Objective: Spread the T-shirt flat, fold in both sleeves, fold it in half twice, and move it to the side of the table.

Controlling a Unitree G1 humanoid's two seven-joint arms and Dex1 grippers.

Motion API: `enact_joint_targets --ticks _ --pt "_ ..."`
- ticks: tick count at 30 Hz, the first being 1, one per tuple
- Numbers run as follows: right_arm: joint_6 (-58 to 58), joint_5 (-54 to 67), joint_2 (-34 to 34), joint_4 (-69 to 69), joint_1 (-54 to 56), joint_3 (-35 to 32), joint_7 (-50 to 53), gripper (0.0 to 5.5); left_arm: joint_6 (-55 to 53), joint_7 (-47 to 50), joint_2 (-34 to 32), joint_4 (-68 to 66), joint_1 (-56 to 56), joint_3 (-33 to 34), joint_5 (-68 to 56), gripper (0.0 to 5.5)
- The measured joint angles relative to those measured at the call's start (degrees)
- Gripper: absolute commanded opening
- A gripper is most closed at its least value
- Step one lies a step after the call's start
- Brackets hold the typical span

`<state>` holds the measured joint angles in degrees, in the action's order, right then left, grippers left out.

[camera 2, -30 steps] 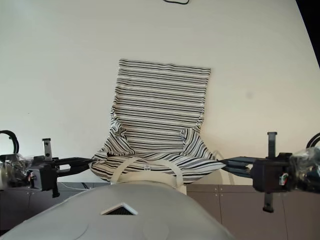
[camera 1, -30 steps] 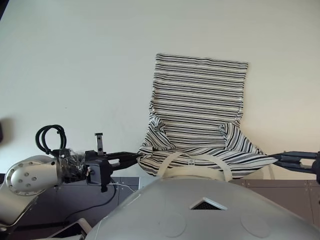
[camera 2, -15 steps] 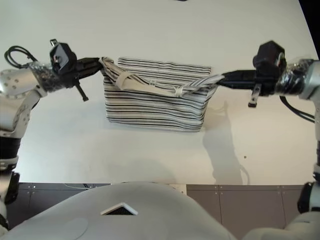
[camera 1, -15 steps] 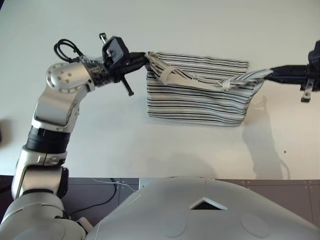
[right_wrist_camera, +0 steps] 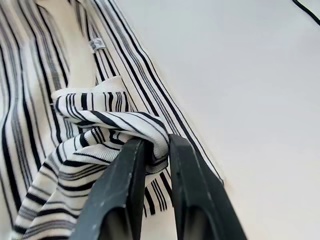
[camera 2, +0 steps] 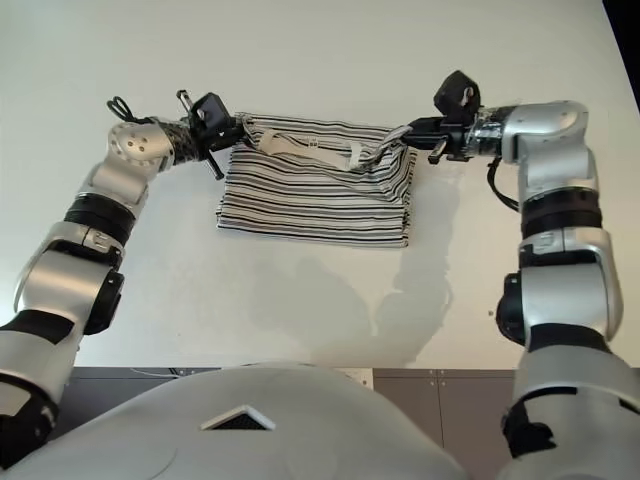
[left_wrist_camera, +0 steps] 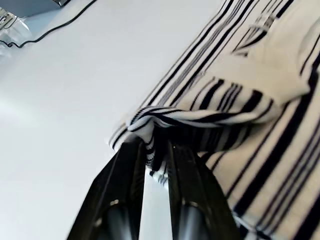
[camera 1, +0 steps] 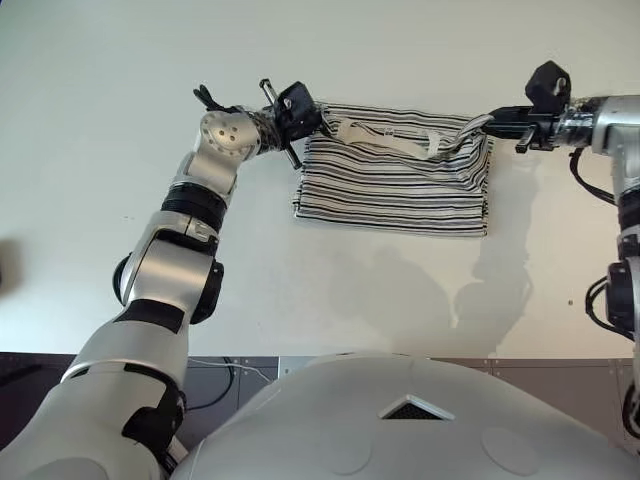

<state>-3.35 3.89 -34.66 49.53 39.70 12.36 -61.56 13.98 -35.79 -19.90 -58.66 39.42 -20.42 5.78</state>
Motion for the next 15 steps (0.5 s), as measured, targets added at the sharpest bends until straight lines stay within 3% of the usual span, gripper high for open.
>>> enact_joint_targets --ticks 6,10,15 --pt "2.0 -2.1 2.3 8.0 0.9 -2.8 9.2 2.34 6.4 9.7 1.0 -6.9 1.5 4.6 1.6 2.01" --pt "1.5 -3.9 2.0 9.4 -0.6 -4.5 15.4 3.12 4.9 10.2 2.0 -8.1 3.9 7.3 0.9 2.68" --pt "0.5 -4.6 0.8 0.4 -6.3 -5.5 17.5 3.94 3.6 10.3 2.7 -8.0 2.8 7.3 2.9 3.54"
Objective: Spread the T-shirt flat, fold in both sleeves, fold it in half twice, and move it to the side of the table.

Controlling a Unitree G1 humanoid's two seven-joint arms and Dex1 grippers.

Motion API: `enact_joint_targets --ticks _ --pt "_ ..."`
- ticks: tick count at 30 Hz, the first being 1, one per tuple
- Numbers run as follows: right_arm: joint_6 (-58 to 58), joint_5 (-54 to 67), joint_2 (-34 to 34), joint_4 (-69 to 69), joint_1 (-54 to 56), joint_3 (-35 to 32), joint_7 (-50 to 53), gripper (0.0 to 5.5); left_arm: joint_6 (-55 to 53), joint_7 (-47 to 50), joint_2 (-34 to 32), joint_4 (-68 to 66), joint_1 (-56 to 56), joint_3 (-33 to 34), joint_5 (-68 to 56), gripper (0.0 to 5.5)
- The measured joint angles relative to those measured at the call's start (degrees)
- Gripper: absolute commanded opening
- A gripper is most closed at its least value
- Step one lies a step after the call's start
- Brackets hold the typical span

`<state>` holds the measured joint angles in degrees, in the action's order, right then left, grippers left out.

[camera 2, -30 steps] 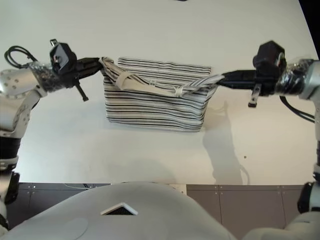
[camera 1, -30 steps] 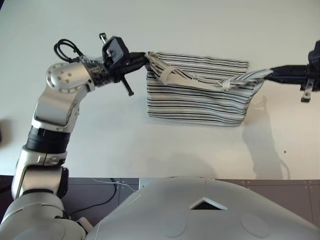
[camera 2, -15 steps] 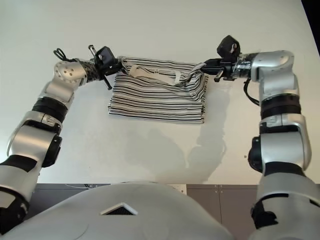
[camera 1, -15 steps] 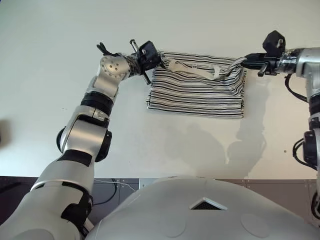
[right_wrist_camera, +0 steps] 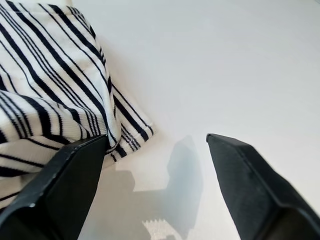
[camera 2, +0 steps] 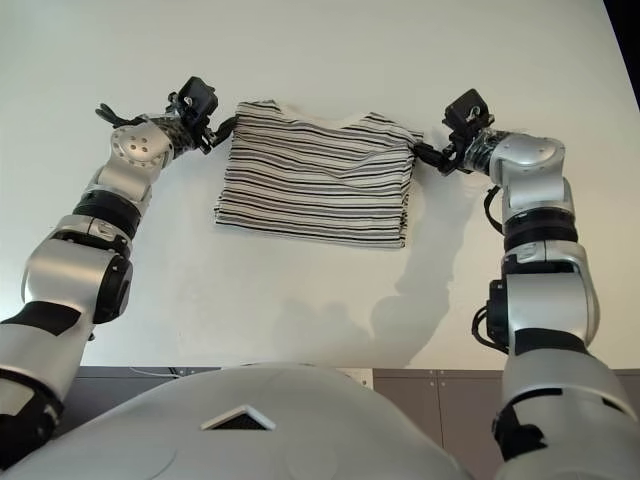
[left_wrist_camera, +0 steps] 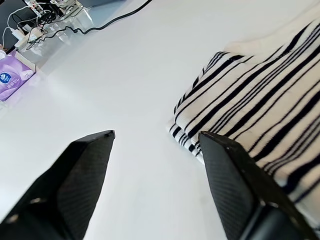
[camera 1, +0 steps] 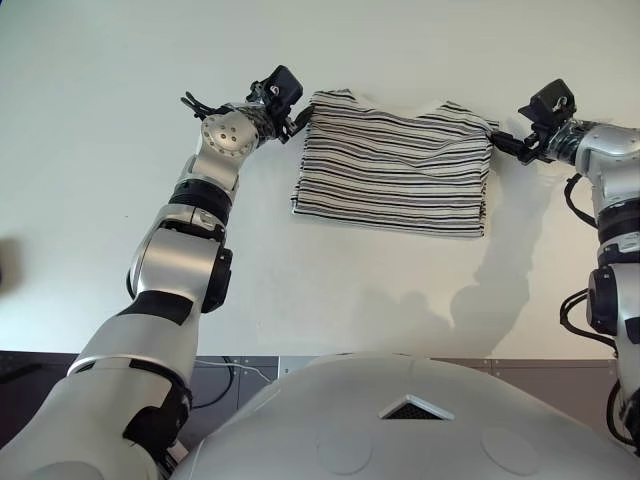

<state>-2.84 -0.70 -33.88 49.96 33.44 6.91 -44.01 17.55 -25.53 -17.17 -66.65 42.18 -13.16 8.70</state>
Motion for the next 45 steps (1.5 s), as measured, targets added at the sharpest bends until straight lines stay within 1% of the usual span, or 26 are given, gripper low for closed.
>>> enact_joint_targets --ticks 1,2,5,7,9,11,13,15,17,19,21,24,26,29,32,34,37,39,42,45 --pt "-1.0 0.4 -0.5 -3.3 -2.0 -0.7 -0.2 3.94 -0.1 0.0 -0.1 0.9 -0.5 0.3 0.0 3.71" --pt "-2.2 1.1 -1.0 -7.3 -4.2 -1.6 -0.5 3.94 -0.1 0.1 -0.4 2.4 -1.0 0.6 0.0 3.77" --pt "-4.1 3.8 -2.3 -19.8 -9.0 -5.1 -0.5 3.94 1.0 1.9 -2.5 11.2 -2.7 1.6 0.9 3.77" --pt "-4.2 5.3 -2.7 -27.8 -9.5 -6.6 -0.3 3.94 1.6 2.3 -3.9 22.2 -5.4 1.5 1.9 3.77" --pt "-3.7 5.3 -2.7 -31.4 -9.4 -6.6 -0.3 3.94 1.4 1.9 -4.3 31.6 -8.4 0.8 2.9 3.77" --pt "-2.0 4.7 -2.7 -33.3 -9.6 -5.2 -1.1 3.94 1.1 -0.6 -4.8 44.0 -13.6 -1.3 3.3 3.77" --pt "1.6 1.9 -2.7 -33.5 -9.6 -1.8 -2.9 3.94 0.3 -4.3 -6.0 56.4 -19.8 -4.7 4.3 3.77" --pt "8.6 -3.2 -2.7 -27.9 -8.8 2.9 -3.7 3.94 -1.6 -7.2 -8.3 66.0 -26.4 -6.9 5.3 3.77" --pt "15.4 -8.9 -2.8 -18.3 -7.1 6.8 -2.2 3.94 -3.2 -9.2 -10.4 70.8 -32.8 -8.2 5.9 3.77" --pt "21.9 -13.1 -2.9 -10.2 -4.8 9.5 0.1 3.94 -3.7 -9.9 -11.9 71.2 -36.4 -10.0 8.8 3.77" --pt "27.6 -16.1 -3.4 -4.7 -1.5 11.2 1.1 3.94 -3.7 -9.5 -12.5 70.4 -37.5 -11.9 12.3 3.77" --pt "33.5 -17.2 -4.9 -2.1 -0.3 12.7 -0.6 3.94 -2.6 -7.1 -12.5 66.1 -37.8 -12.7 14.9 3.77" --pt "37.0 -18.6 -6.3 -2.2 -0.4 14.7 -1.7 3.94 -1.1 -5.0 -12.5 62.3 -36.6 -12.4 15.2 3.77" --pt "40.2 -19.1 -9.1 -7.1 -2.2 16.8 -5.0 3.94 1.6 -2.8 -14.3 55.7 -32.4 -11.4 16.4 3.77" --pt "36.8 -14.6 -11.9 -18.6 -7.4 17.4 -13.1 3.94 5.0 -0.8 -14.6 48.4 -27.7 -11.8 17.5 3.77" --pt "32.3 -11.2 -12.6 -26.4 -10.3 17.5 -17.7 3.94 6.6 0.1 -13.9 43.1 -24.6 -12.2 17.7 3.77" --pt "23.3 -8.0 -10.7 -35.3 -12.1 19.1 -22.8 3.94 8.3 1.6 -10.7 31.2 -16.6 -13.1 18.1 3.77" --pt "19.8 -7.6 -7.4 -36.2 -10.7 20.3 -24.2 3.94 9.9 4.6 -8.0 20.6 -10.0 -14.2 19.4 3.77" --pt "14.7 -6.9 -1.4 -32.3 -7.0 21.4 -24.9 3.94 10.4 10.0 -6.1 6.9 -1.2 -16.4 23.2 3.77" --pt "10.0 -4.8 -0.1 -33.8 -7.4 21.0 -26.0 3.94 11.4 14.1 -6.9 -0.3 3.0 -17.6 25.9 3.77"
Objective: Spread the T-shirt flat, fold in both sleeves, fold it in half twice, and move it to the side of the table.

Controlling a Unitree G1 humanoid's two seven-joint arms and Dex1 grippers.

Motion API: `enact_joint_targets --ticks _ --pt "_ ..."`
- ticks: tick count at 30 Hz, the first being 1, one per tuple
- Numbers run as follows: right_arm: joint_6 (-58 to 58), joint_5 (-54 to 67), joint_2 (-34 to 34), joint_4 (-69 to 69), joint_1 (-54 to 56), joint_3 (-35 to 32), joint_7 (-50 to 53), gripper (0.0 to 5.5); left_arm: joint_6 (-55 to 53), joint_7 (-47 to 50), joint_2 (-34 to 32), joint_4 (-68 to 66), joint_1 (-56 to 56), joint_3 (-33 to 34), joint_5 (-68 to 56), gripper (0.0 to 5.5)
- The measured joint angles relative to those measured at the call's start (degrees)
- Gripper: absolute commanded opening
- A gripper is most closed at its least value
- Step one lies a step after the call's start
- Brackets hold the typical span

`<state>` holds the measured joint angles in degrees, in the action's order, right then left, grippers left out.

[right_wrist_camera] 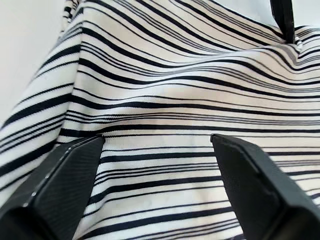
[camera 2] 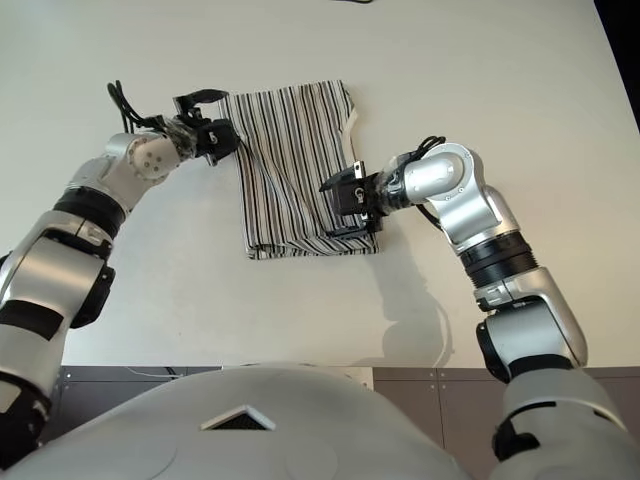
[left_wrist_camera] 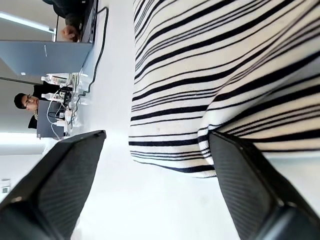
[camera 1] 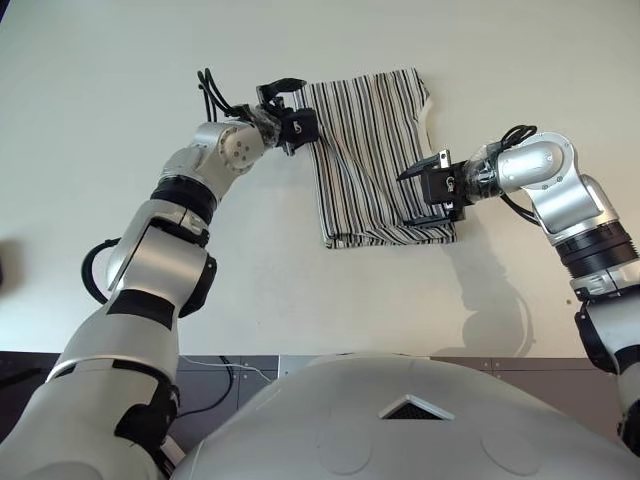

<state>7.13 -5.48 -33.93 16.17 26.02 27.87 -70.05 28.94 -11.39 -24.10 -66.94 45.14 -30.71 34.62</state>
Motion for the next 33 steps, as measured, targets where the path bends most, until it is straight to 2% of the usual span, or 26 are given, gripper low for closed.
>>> enact_joint_targets --ticks 4,8,11,15,16,18,20,23,26,33 --pt "-4.9 2.5 -2.5 -6.3 -3.8 -2.9 -0.7 3.94 4.2 1.3 -2.5 0.1 0.1 -0.2 0.9 3.77" --pt "-10.6 7.1 -6.2 -15.5 -6.3 -8.2 -1.3 3.94 8.2 -2.6 -5.6 12.0 -4.7 1.6 -2.1 3.77" --pt "-12.6 8.2 -6.3 -17.9 -7.1 -11.1 1.2 3.94 7.4 -9.4 -6.8 28.7 -12.1 3.3 -7.3 3.77" --pt "-11.9 8.0 -8.1 -18.8 -8.9 -13.6 3.0 3.94 0.4 -15.0 -11.1 48.2 -17.2 7.7 -10.3 3.77" --pt "-10.7 7.6 -8.4 -18.1 -9.2 -13.7 3.7 3.94 -2.8 -17.2 -11.1 57.1 -21.2 8.4 -12.6 3.77" --pt "-8.6 6.6 -9.2 -16.9 -9.8 -14.6 5.3 3.94 -6.0 -19.5 -11.0 66.2 -30.4 7.6 -13.9 3.77" --pt "-7.3 6.2 -10.2 -16.3 -11.8 -15.9 6.4 3.94 -6.7 -19.5 -12.2 68.5 -38.1 6.5 -12.1 3.77" --pt "-6.0 5.6 -11.8 -16.8 -17.1 -17.4 8.5 3.94 -4.7 -16.4 -13.7 69.7 -43.6 5.1 -5.3 3.77" --pt "-6.1 5.7 -11.8 -18.8 -21.4 -18.8 10.8 3.94 -2.1 -11.8 -14.5 69.1 -44.0 3.8 1.9 3.77" --pt "-7.3 5.8 -11.9 -21.2 -23.3 -20.5 12.3 3.94 9.0 -3.4 -20.3 62.5 -40.9 3.1 6.9 3.77"
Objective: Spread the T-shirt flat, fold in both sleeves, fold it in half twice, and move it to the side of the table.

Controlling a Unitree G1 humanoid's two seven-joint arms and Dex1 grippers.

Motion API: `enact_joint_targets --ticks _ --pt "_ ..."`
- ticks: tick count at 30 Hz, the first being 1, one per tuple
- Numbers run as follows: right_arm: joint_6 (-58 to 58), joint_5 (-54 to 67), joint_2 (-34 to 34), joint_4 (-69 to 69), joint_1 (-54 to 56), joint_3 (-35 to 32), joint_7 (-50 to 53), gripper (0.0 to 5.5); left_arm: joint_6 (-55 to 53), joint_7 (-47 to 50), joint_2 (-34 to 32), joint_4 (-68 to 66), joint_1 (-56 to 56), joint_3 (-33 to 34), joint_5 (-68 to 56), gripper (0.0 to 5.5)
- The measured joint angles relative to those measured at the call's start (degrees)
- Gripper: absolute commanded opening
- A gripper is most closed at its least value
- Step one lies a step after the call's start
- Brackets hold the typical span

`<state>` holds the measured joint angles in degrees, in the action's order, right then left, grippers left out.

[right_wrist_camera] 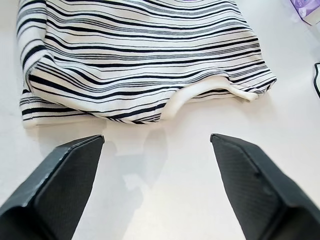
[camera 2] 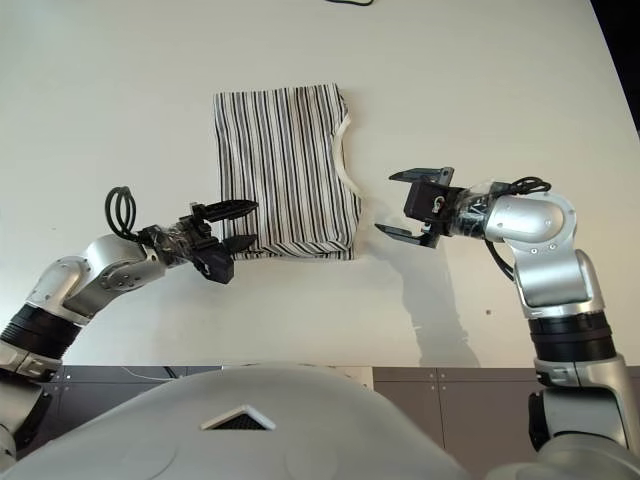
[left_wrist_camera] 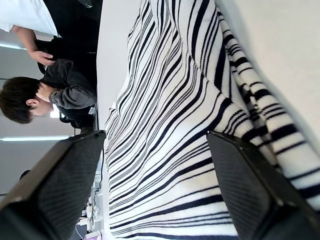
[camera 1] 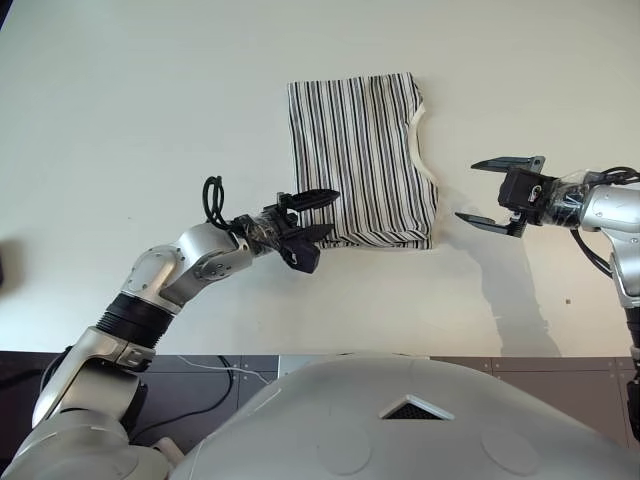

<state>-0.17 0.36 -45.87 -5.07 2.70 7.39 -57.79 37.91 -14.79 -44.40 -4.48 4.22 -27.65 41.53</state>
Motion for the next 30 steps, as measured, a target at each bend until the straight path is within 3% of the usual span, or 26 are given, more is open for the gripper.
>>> enact_joint_targets --ticks 9,14,17,22,30 --pt "-0.4 -0.1 -1.8 -1.9 -2.3 -2.9 1.3 3.94 4.1 -2.4 -5.6 -1.2 -0.2 3.6 -5.5 3.77" --pt "-3.7 2.3 -1.9 -6.6 -6.9 -4.9 1.8 3.94 -1.7 -8.1 -7.0 12.0 -7.1 10.6 -19.1 3.77" --pt "-4.5 2.8 -1.9 -9.5 -12.9 -6.1 2.6 3.94 -0.4 -9.2 -11.3 11.8 -13.0 15.1 -21.6 3.77" --pt "-5.8 2.8 -1.7 -12.6 -16.6 -6.3 4.5 3.94 9.2 -5.8 -15.0 2.1 -19.6 16.1 -14.5 3.77" --pt "-6.6 3.2 -1.6 -13.0 -15.9 -5.8 5.2 3.94 12.0 3.6 -9.8 -8.9 -8.3 12.8 -2.8 3.77"
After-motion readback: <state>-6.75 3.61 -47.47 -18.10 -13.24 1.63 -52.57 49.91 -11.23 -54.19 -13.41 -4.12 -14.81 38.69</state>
